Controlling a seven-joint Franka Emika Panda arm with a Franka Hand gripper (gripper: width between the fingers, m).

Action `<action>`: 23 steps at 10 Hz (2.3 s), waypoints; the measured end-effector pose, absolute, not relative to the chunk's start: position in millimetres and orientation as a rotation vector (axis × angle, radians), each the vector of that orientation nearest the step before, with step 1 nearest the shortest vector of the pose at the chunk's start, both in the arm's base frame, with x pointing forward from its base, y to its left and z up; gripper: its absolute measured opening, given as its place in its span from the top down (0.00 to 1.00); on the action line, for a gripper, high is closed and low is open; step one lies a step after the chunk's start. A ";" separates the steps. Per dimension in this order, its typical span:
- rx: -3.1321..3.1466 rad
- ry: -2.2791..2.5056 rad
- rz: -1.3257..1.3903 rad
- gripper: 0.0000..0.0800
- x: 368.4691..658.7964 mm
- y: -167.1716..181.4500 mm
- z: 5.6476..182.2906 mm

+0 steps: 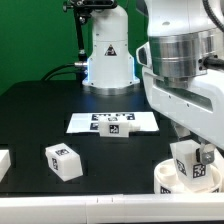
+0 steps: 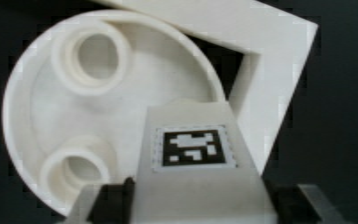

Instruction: Assemble stool

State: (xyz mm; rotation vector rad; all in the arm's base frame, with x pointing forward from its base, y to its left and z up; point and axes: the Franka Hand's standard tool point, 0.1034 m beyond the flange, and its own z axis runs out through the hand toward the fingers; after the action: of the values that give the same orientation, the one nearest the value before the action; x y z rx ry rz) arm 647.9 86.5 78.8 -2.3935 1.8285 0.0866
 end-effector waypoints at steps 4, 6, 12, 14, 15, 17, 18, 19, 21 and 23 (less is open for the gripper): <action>-2.031 2.198 0.133 0.58 648.3 89.4 77.9; -1.563 2.507 0.151 0.58 649.0 94.1 77.2; -1.531 2.462 0.135 0.32 649.2 106.5 76.6; -1.801 2.264 0.122 0.21 648.8 95.1 83.5; -1.865 2.194 0.104 0.20 649.9 94.0 91.7; -2.171 1.913 0.139 0.19 645.0 103.9 106.5; -2.224 1.850 0.110 0.19 646.6 101.0 103.9; -2.278 1.782 0.099 0.19 646.3 100.8 103.2; -2.463 1.545 0.084 0.19 644.2 101.5 104.4; -2.752 1.056 0.038 0.19 646.1 102.8 112.2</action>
Offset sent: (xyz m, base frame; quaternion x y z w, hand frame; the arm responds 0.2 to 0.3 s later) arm -0.0006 -0.0051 0.0039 0.0346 -0.0082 0.3144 0.9486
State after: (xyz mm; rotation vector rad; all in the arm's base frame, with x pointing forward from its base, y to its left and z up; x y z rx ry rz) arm 646.1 102.8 112.2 -2.7518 1.0562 0.0376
